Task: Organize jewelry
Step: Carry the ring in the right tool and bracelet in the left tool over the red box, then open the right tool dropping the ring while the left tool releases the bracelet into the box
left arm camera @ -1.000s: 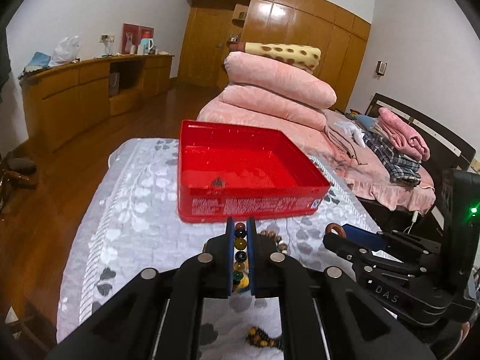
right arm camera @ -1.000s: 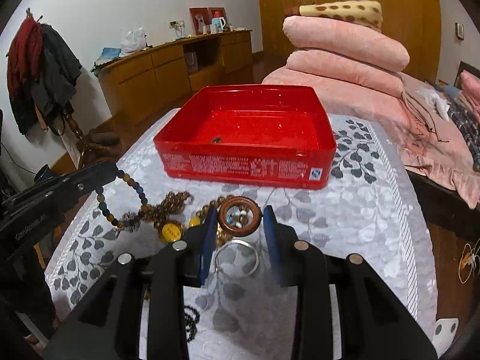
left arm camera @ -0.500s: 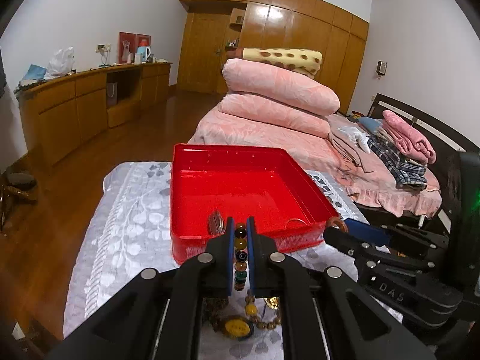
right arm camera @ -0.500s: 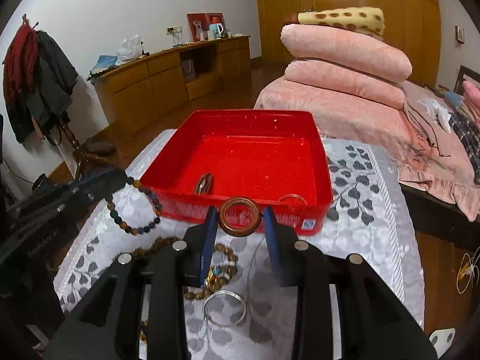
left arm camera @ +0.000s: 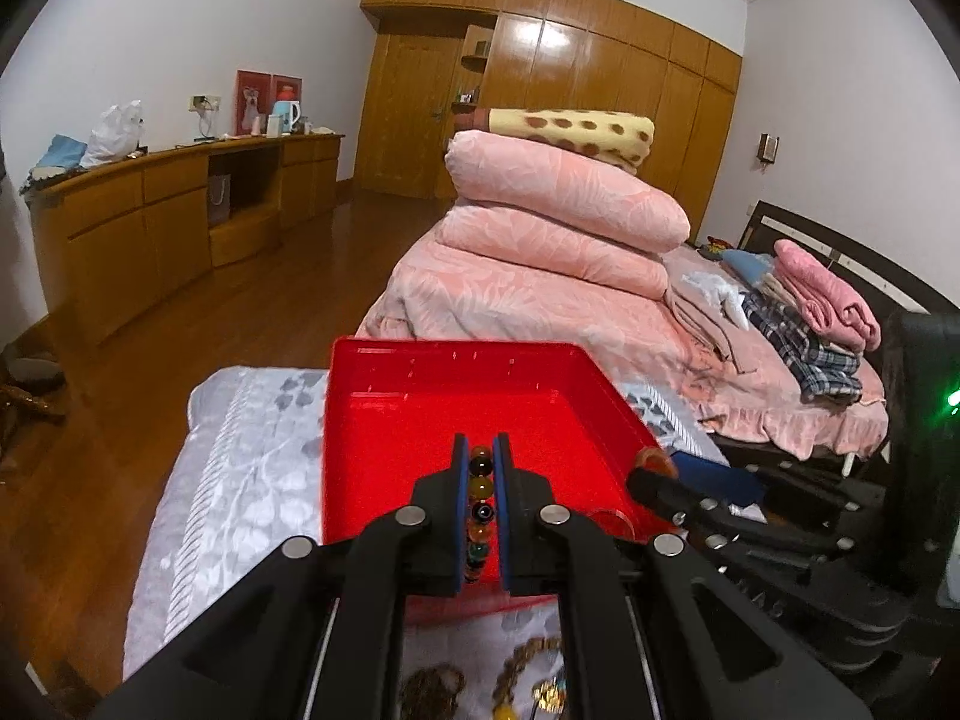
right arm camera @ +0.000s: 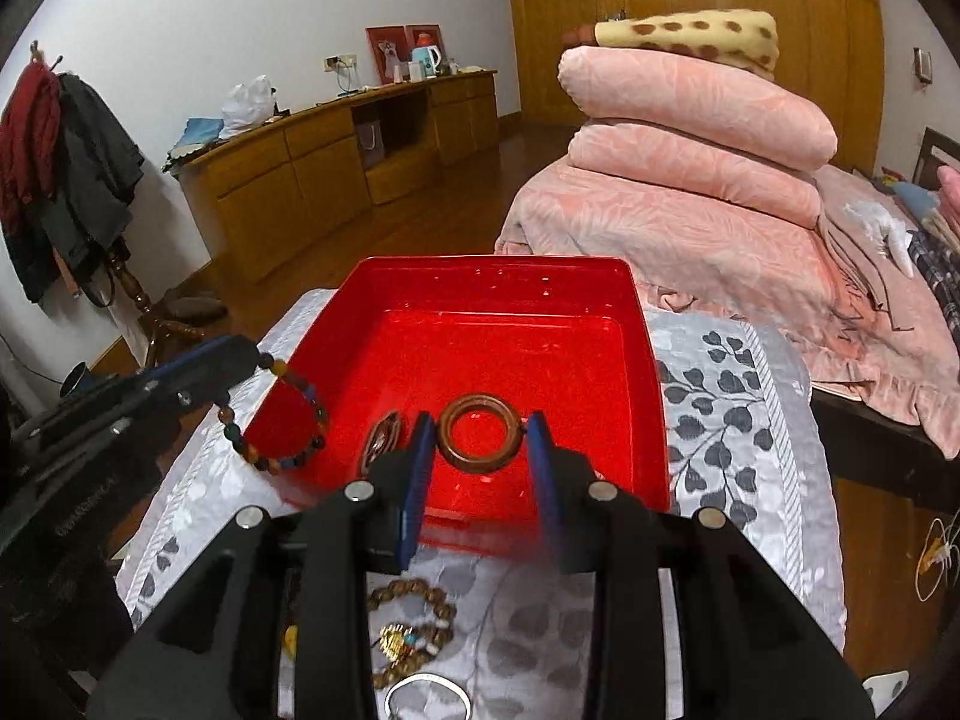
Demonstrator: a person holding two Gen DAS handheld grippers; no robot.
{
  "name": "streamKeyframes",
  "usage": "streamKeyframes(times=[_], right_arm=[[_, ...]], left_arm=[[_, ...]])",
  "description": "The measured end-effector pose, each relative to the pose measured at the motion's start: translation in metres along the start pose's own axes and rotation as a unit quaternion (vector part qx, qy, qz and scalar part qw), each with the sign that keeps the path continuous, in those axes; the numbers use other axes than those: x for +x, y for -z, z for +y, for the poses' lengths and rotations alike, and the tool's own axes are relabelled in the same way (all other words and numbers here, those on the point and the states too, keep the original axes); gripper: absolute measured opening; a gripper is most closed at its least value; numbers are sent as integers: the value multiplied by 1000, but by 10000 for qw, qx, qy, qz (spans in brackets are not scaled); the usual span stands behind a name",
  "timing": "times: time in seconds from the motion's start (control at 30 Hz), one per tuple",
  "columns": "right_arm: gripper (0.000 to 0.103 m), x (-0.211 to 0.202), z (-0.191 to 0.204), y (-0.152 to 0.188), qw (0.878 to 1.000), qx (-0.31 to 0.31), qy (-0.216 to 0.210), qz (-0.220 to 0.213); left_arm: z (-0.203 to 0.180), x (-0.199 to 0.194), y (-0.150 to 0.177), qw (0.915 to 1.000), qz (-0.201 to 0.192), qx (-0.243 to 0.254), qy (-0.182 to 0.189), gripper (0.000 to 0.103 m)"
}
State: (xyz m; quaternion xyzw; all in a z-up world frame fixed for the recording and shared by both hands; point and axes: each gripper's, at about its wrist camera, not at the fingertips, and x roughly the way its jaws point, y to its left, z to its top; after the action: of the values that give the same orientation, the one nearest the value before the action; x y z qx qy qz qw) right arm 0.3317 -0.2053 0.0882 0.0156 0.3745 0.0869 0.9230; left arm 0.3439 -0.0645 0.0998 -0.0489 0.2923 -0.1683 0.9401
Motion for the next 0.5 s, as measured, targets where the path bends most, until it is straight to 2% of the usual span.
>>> streamKeyframes(times=[0.2,0.23,0.27,0.3,0.33,0.5], right_arm=[[31,26,-10,-8,9999,79,38,140],[33,29,-12,-8,9998,74,53,164],[51,32,-14,-8,9998,65,93,188],[59,34,-16,-8,9997,88,137,186],[61,35,-18,-6,9997,121,166,153],[60,34,-28,1,9994,288,142,129]], left_arm=[[10,33,-5,9996,234,-145,17,8],[12,37,-4,9994,303,-150,10,8],[14,41,-2,9992,359,-182,-24,14],[18,43,0,9989,385,-266,-60,20],[21,44,1,9987,398,-310,-65,27],[31,39,6,9982,417,-400,-147,32]])
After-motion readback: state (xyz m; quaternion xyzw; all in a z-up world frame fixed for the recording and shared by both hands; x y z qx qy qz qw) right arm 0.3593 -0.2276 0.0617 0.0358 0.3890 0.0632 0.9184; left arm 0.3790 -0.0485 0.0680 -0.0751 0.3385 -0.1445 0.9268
